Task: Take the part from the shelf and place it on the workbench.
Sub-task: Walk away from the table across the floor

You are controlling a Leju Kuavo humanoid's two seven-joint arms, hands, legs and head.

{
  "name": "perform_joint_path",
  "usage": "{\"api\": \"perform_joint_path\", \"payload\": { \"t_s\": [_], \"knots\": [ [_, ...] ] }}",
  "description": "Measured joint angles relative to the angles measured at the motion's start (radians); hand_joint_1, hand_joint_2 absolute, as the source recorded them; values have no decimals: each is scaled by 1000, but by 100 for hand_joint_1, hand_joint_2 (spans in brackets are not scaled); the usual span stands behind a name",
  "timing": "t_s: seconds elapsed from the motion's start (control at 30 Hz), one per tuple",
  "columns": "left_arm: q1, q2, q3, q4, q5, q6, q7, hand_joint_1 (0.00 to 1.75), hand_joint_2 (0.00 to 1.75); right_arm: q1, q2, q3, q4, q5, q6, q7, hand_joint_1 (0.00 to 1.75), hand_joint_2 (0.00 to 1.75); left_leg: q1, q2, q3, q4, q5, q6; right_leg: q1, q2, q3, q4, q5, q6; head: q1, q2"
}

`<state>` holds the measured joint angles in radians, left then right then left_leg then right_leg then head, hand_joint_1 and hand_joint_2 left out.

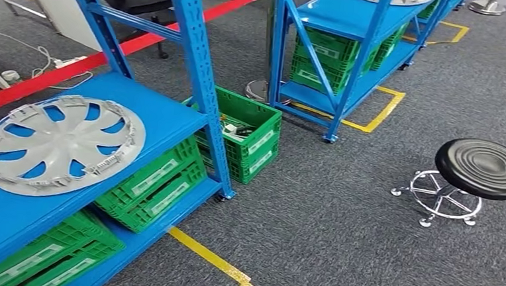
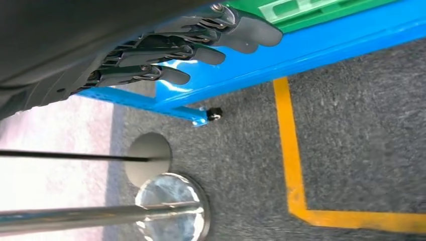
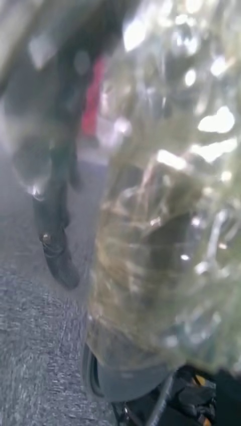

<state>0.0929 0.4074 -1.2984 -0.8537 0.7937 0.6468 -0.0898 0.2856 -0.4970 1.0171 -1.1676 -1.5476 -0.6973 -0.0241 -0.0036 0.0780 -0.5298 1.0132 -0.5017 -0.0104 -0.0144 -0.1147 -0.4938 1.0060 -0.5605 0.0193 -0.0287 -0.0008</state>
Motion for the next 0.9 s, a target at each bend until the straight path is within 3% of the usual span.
{"api": "perform_joint_path", "payload": {
  "t_s": [0.07,0.13,0.2,0.27,0.3,0.33,0.37,0.43,0.5,0.57,0.6,0.67,0.7,0.77,0.8,0.83,0.9],
  "knots": [
    [-1,1,-10,0,13,0,-4,0,0,-16,-6,18,0,0,0,2,0,0,0,-24,1,-6,3,13,0,-18,14,-6,-4,11,1,0],
    [-3,3,-23,0,27,0,-7,0,0,-32,-12,41,1,0,0,5,0,0,5,-46,6,-18,12,26,-2,20,10,18,-25,21,4,0],
    [-10,3,-37,0,41,0,-11,0,0,-44,-19,73,5,0,0,1,0,0,7,-67,8,-25,16,34,-4,85,-44,125,-78,25,9,0],
    [-19,1,-50,0,53,0,-16,0,0,-54,-24,105,11,0,0,-2,0,0,6,-94,8,-24,15,37,-4,109,-117,251,-114,27,10,0],
    [-21,1,-57,0,58,0,-18,0,0,-58,-25,119,14,0,0,0,0,0,6,-108,10,-24,13,37,-4,112,-139,275,-106,27,11,0],
    [-24,1,-63,0,64,0,-20,0,0,-64,-27,132,17,0,0,2,0,0,6,-122,13,-24,11,37,-5,114,-142,260,-78,27,10,0],
    [-26,0,-69,0,68,0,-22,0,0,-69,-29,144,19,0,0,5,0,0,6,-136,18,-23,9,35,-6,119,-128,209,-34,26,11,0],
    [-30,-1,-78,0,74,0,-26,0,0,-79,-33,165,23,0,0,4,0,0,6,-162,22,-20,2,28,-10,159,-81,81,35,22,11,0],
    [-35,-2,-87,0,78,0,-29,0,0,-87,-37,181,27,0,0,-5,0,0,6,-187,15,-16,-1,17,-12,188,-52,18,48,13,11,0],
    [-37,-1,-94,0,81,0,-31,0,0,-96,-39,193,30,0,0,-10,0,0,10,-208,7,-15,2,5,-10,174,-44,10,43,2,11,0],
    [-37,-1,-96,0,82,0,-31,0,0,-100,-40,197,31,0,0,-10,0,0,11,-200,3,-10,-2,-1,-10,162,-42,7,44,-3,10,0],
    [-39,0,-99,0,82,0,-33,0,0,-105,-40,205,33,0,0,-11,0,0,10,-148,-22,44,-36,-14,-13,138,-36,0,45,-13,4,0],
    [-42,-1,-100,1,82,0,-34,0,0,-106,-41,210,35,0,0,-11,0,0,10,-116,-50,101,-65,-19,-12,123,-34,-1,43,-17,0,0],
    [-49,-2,-105,1,82,0,-35,0,0,-109,-41,221,39,0,0,-12,0,0,13,-91,-116,224,-112,-26,-11,93,-31,-2,37,-22,-2,0],
    [-50,-2,-108,1,82,0,-36,0,0,-110,-41,226,42,0,0,-12,0,0,15,-89,-134,255,-113,-28,-11,78,-29,-2,34,-23,-2,0],
    [-49,-3,-112,1,82,0,-36,0,0,-112,-41,229,44,0,0,-12,0,0,15,-87,-133,248,-94,-28,-11,65,-28,-2,31,-23,-2,0],
    [-47,-3,-116,3,82,0,-36,0,0,-116,-41,234,47,0,0,-12,0,0,15,-66,-82,144,-22,-24,-10,42,-20,-2,22,-19,-2,0]
  ]
}}
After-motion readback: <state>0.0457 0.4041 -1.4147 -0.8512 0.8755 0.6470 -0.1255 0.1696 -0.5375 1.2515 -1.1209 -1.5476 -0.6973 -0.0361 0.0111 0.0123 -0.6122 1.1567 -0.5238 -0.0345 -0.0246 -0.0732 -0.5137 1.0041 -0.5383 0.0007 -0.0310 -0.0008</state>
